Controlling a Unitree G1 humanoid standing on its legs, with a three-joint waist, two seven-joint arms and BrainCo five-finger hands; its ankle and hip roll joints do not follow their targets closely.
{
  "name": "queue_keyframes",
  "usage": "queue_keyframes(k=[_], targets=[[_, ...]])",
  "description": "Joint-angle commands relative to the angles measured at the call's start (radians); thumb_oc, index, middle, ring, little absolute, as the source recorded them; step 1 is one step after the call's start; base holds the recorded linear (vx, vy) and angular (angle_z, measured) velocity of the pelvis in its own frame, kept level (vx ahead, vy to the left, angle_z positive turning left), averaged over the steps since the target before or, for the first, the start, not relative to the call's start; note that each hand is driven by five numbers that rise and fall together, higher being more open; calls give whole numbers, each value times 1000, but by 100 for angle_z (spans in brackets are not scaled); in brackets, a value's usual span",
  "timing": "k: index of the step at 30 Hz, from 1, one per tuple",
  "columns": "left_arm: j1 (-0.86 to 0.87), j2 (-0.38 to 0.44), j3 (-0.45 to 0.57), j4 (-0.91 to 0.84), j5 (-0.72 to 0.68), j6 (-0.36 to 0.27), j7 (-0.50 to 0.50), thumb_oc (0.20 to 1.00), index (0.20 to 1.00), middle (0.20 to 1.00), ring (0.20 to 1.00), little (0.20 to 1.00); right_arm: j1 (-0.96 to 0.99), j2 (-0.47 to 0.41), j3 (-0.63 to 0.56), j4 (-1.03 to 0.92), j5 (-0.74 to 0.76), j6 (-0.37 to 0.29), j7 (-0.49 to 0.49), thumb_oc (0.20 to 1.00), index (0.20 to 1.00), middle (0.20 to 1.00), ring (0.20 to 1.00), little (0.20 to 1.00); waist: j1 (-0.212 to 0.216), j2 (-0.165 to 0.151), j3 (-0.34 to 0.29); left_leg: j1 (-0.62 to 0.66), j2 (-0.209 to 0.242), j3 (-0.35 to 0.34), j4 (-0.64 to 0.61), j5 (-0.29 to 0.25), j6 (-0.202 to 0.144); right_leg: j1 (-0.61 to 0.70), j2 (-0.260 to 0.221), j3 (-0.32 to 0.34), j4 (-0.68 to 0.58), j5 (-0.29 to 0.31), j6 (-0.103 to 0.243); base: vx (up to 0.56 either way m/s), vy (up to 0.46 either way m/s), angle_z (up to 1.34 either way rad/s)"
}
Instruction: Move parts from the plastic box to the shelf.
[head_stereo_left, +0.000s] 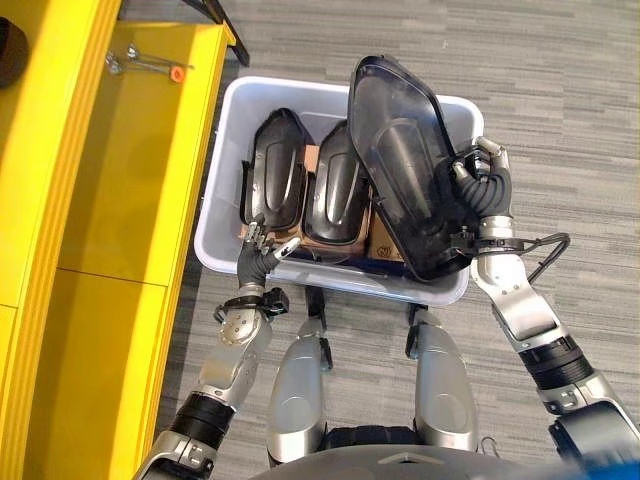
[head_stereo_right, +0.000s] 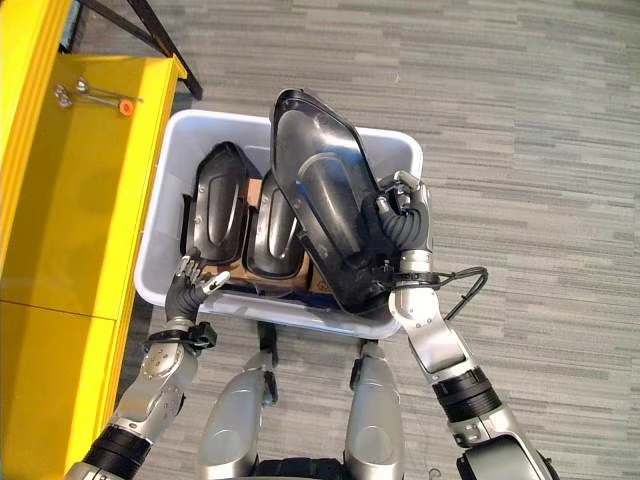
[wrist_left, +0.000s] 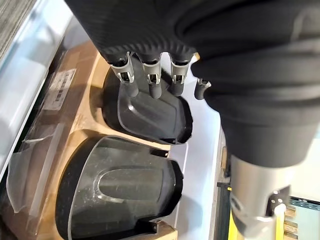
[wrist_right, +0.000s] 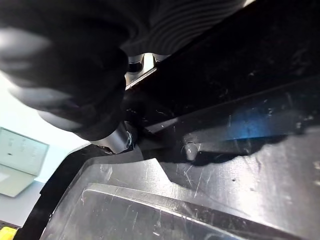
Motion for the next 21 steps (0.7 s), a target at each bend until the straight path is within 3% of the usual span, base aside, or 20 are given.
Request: queue_keyframes(k=[1, 8, 11, 14, 15, 16, 18, 19, 20, 21], targets=[[40, 40, 21, -47, 33, -22, -27, 1000, 1000, 1000, 1000, 1000, 15, 5, -43, -96, -28, -89, 8, 200, 200, 200, 200, 200, 5, -31, -138, -3, 86, -14, 55, -34, -45, 35, -71, -42, 87, -91, 65, 21, -74, -2], [105, 27, 46, -40, 39, -4, -58, 1000, 1000, 1000, 1000, 1000, 56, 8, -45, -96, -16, -97, 48, 200, 200, 200, 200, 200, -1, -4, -220, 107, 136, -7, 21, -13, -55, 96, -26, -58, 186, -187, 33, 23, -113, 4], [149, 16, 70, -43, 21, 8, -67, 1000, 1000, 1000, 1000, 1000, 57, 9, -28, -92, 4, -99, 87, 200, 200, 200, 200, 200, 4, 0, -257, 164, 178, -14, 17, 15, -46, 109, 16, -53, 293, -272, -6, 20, -251, 4], [183, 1, 86, -46, 18, 13, -72, 1000, 1000, 1000, 1000, 1000, 46, 2, -23, -103, -3, -108, 99, 200, 200, 200, 200, 200, 15, 0, -279, 180, 220, -31, -1, 88, -55, 113, 60, -64, 342, -328, -44, -40, -281, -1], [197, -7, 97, -44, 16, 16, -68, 1000, 1000, 1000, 1000, 1000, 32, 4, -13, -99, 0, -110, 101, 200, 200, 200, 200, 200, 29, 0, -285, 177, 238, -42, -15, 152, -66, 116, 85, -76, 340, -342, -63, -149, -379, -1], [202, -16, 100, -30, 16, 20, -68, 1000, 1000, 1000, 1000, 1000, 27, -1, -14, -102, 5, -114, 102, 200, 200, 200, 200, 200, 46, 0, -291, 147, 240, -58, -27, 254, -82, 133, 103, -104, 294, -331, -79, -169, -389, 6], [196, -16, 97, -19, 20, 22, -73, 1000, 1000, 1000, 1000, 1000, 26, -11, -20, -103, 7, -113, 100, 200, 200, 200, 200, 200, 50, -14, -285, 103, 200, -39, 18, 238, -67, 168, 95, -128, 220, -311, -86, -150, -253, 44], [185, -14, 93, -10, 25, 22, -81, 1000, 1000, 1000, 1000, 1000, 28, -19, -26, -97, 0, -108, 97, 200, 200, 200, 200, 200, 51, -31, -284, 82, 161, -18, 93, 183, -52, 186, 86, -145, 151, -278, -87, -113, -136, 63], [185, -14, 93, -9, 25, 22, -81, 1000, 1000, 1000, 1000, 1000, 28, -19, -26, -97, 0, -108, 97, 200, 200, 200, 200, 200, 50, -30, -283, 80, 161, -19, 97, 181, -52, 188, 86, -146, 148, -276, -86, -194, -182, 74], [176, -13, 86, -10, 27, 18, -87, 1000, 1000, 1000, 1000, 1000, 35, -24, -36, -99, -1, -110, 91, 200, 200, 200, 200, 200, 42, -44, -291, 88, 138, 26, 197, 86, -35, 200, 73, -174, 83, -240, -89, -106, -84, 60]])
